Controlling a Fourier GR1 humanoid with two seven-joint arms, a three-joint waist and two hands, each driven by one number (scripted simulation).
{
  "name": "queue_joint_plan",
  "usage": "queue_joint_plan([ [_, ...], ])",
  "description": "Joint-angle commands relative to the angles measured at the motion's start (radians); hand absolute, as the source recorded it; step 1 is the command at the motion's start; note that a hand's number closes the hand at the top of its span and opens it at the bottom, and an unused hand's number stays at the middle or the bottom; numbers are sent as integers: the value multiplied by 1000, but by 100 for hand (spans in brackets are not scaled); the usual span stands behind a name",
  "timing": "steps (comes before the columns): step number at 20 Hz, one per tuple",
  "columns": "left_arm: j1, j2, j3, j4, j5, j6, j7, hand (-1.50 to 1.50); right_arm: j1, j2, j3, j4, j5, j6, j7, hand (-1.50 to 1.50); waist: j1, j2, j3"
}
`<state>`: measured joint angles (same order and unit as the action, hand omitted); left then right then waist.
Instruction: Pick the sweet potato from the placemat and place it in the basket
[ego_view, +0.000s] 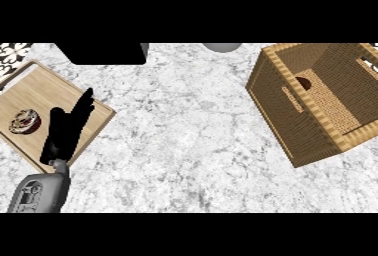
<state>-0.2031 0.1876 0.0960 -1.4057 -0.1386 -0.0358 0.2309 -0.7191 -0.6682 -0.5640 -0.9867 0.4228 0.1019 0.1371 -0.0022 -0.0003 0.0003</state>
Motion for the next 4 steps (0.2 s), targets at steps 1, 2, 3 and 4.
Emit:
queue_joint_plan([
  [1, -13, -20, -25, 1, -19, 10, 12, 0, 47, -127, -104, 85, -73, 59, -63, -150, -1, 2, 1],
  [2, -26, 23, 25, -1, 12, -9, 27, 0, 102, -152, -133, 90, -108, 115, -99, -150, -6, 1, 1],
  [3, -26, -3, -5, -39, 2, -1, 56, 0, 68, -200, -153, 201, -106, 104, -171, -150, 9, 5, 2],
  [4, -20, -21, -21, 10, -21, 13, 2, 0, 93, -207, -163, 207, -117, 112, -176, -150, 3, 4, 1],
])
